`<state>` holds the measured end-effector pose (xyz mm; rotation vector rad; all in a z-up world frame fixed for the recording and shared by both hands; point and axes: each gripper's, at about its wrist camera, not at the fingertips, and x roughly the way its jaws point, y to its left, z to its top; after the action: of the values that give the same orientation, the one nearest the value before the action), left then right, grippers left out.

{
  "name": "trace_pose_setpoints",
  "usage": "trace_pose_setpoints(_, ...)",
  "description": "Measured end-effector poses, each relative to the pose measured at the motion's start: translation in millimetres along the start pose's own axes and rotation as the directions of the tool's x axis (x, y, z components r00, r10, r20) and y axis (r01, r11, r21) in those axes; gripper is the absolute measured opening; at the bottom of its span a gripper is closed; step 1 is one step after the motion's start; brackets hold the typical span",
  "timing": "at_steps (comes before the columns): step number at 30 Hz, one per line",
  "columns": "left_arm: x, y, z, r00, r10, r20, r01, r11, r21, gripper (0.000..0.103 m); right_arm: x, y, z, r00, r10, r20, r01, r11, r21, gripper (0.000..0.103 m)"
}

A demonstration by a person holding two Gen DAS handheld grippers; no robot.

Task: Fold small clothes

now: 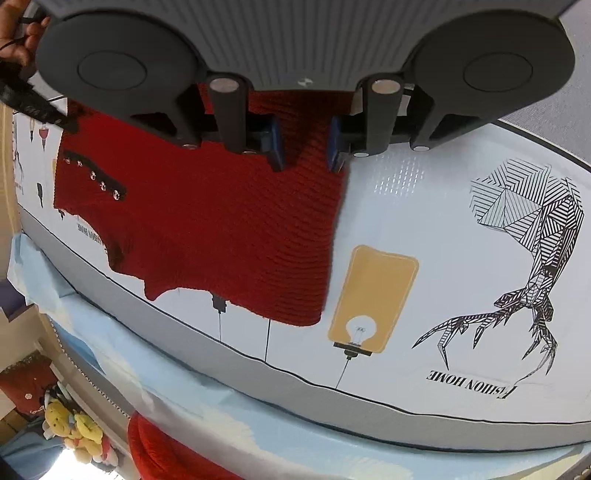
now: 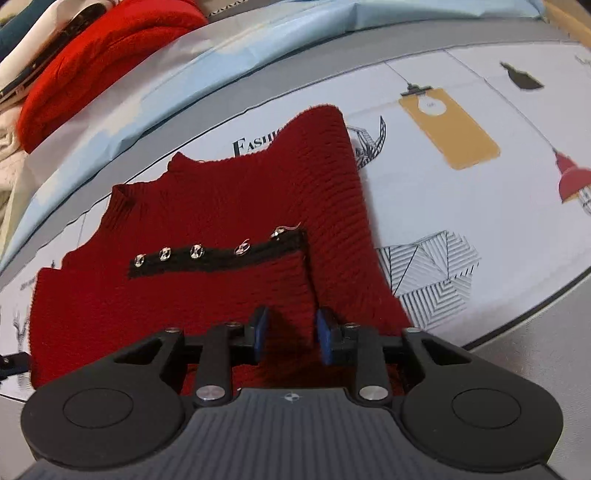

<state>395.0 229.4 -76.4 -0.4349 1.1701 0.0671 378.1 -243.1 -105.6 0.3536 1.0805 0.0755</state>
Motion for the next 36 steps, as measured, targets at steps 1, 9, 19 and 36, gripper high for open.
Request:
trace_pose_setpoints(1,0,-1,0,1.000,-0.002,0.002,0.002,1.000,0.003,0.026,-4,1,1,1.000,-0.007,0.025,0.008,1.000,-0.011,0.004)
trace_pose_setpoints(9,7,-11,-2,1.000,-0.022,-0.006,0.022,0.998,0.065,0.026,-54,21,17,0.938,-0.087,0.337,0.130,0.986,-0.106,0.001)
trace_pose_setpoints(19,6,-18,-7,1.000,0.001,0.022,-0.004,0.988,0.152,0.036,-25,12,8,0.963,-0.109,0.245,0.127,0.990,-0.061,0.009)
trace_pose_setpoints(36,-105,-55,-73,0.945,0.083,0.315,-0.183,0.936,0.301,0.043,-150,11,13,0.932,-0.012,0.362,0.007,1.000,0.015,0.035)
